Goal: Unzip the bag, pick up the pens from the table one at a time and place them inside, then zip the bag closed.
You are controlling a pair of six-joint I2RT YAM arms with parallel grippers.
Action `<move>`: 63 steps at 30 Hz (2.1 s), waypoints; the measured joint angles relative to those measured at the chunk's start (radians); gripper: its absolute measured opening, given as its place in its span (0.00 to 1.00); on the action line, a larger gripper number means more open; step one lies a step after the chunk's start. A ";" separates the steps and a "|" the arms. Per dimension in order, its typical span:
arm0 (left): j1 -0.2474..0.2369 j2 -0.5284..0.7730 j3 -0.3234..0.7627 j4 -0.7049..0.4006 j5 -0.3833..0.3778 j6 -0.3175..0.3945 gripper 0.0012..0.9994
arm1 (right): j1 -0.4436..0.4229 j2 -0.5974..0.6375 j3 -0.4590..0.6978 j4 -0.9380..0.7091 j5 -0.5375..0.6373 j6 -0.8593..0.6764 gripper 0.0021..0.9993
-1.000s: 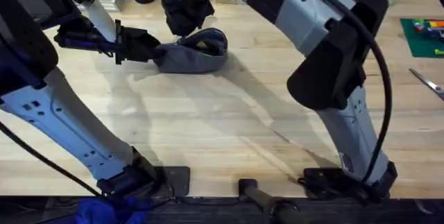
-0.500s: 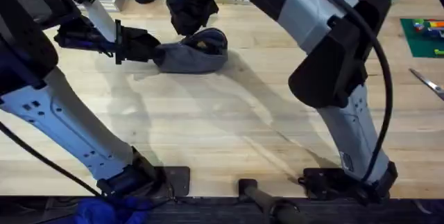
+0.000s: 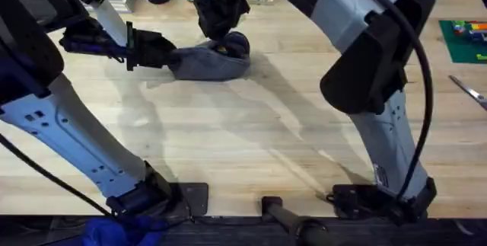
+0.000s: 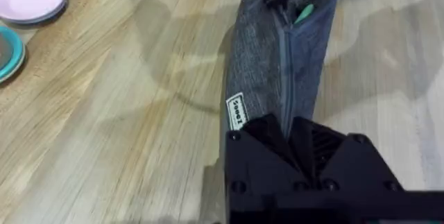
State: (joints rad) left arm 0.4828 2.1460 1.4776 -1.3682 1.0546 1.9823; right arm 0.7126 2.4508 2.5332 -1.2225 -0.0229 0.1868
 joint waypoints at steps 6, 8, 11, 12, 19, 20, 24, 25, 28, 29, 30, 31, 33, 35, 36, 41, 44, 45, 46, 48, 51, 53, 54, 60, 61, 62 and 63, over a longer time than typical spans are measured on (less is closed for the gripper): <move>0.000 0.000 0.000 0.000 0.000 0.000 0.04 | -0.002 0.000 0.000 -0.010 0.000 -0.014 0.03; 0.000 0.000 0.000 0.000 0.000 0.000 0.04 | -0.003 0.000 0.000 -0.023 0.001 -0.018 0.03; 0.000 0.000 0.000 0.000 0.000 0.000 0.04 | -0.010 0.000 0.001 -0.055 -0.001 -0.023 0.03; 0.000 0.000 0.000 0.000 0.000 0.000 0.04 | -0.013 0.000 0.002 -0.063 -0.002 -0.023 0.03; 0.000 0.000 0.000 0.000 0.000 0.000 0.04 | -0.031 -0.012 0.004 -0.104 -0.008 -0.046 0.03; 0.000 0.000 0.000 0.000 -0.001 0.000 0.04 | -0.031 -0.015 0.004 -0.115 -0.008 -0.049 0.03; 0.000 0.000 0.000 -0.001 -0.001 0.000 0.04 | -0.035 -0.022 0.004 -0.134 -0.007 -0.061 0.03; 0.000 0.000 0.000 -0.001 0.000 0.000 0.04 | -0.036 -0.023 0.004 -0.138 -0.007 -0.064 0.03; 0.000 0.000 0.000 -0.001 -0.001 0.000 0.04 | -0.042 -0.027 0.004 -0.143 -0.008 -0.070 0.03; 0.000 0.000 0.000 -0.001 0.000 0.000 0.04 | -0.046 -0.033 -0.002 -0.142 -0.009 -0.072 0.03; 0.000 0.000 0.000 -0.001 0.000 0.000 0.04 | -0.049 -0.041 -0.013 -0.142 -0.010 -0.075 0.03; 0.000 0.000 0.000 -0.002 0.000 0.000 0.04 | -0.054 -0.051 -0.027 -0.142 -0.011 -0.077 0.03; 0.000 0.000 0.000 -0.004 0.000 0.000 0.04 | -0.066 -0.085 -0.073 -0.141 -0.011 -0.085 0.03; 0.000 0.000 0.000 -0.004 0.001 0.000 0.04 | -0.083 -0.119 -0.113 -0.144 -0.010 -0.091 0.03; 0.000 0.000 0.000 -0.003 0.000 0.000 0.04 | -0.091 -0.132 -0.125 -0.144 -0.010 -0.094 0.03; 0.000 0.000 0.000 -0.003 0.000 0.000 0.04 | -0.128 -0.167 -0.157 -0.154 0.010 -0.108 0.03; 0.000 0.000 0.000 -0.003 0.000 0.000 0.04 | -0.153 -0.176 -0.168 -0.148 0.024 -0.113 0.03; 0.000 0.000 0.000 -0.003 0.000 0.000 0.04 | -0.160 -0.177 -0.174 -0.145 0.027 -0.115 0.03; 0.000 0.000 0.000 -0.003 0.000 0.000 0.04 | -0.166 -0.177 -0.182 -0.141 0.030 -0.117 0.03; 0.000 0.000 0.000 -0.003 0.000 0.000 0.04 | -0.170 -0.177 -0.194 -0.136 0.032 -0.120 0.03; 0.000 0.000 0.000 -0.003 0.000 0.000 0.04 | -0.170 -0.177 -0.201 -0.135 0.034 -0.132 0.03; 0.000 0.000 0.000 -0.003 0.000 0.000 0.04 | -0.173 -0.177 -0.201 -0.135 0.027 -0.140 0.03; 0.000 0.000 0.000 -0.003 0.000 0.000 0.04 | -0.178 -0.177 -0.201 -0.135 0.020 -0.143 0.03; 0.000 0.000 0.000 -0.003 0.000 0.000 0.04 | -0.221 -0.177 -0.201 -0.136 0.001 -0.158 0.03; 0.000 0.000 0.000 -0.003 0.000 0.000 0.04 | -0.228 -0.177 -0.201 -0.136 0.001 -0.159 0.03; 0.000 0.000 0.000 -0.003 0.000 0.000 0.04 | -0.231 -0.177 -0.202 -0.138 0.001 -0.159 0.03; 0.000 0.000 0.000 -0.003 0.000 0.000 0.04 | -0.234 -0.177 -0.202 -0.140 0.001 -0.159 0.03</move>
State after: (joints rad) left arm 0.4828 2.1457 1.4778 -1.3716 1.0550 1.9823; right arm 0.4784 2.2738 2.3314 -1.3629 -0.0219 0.0280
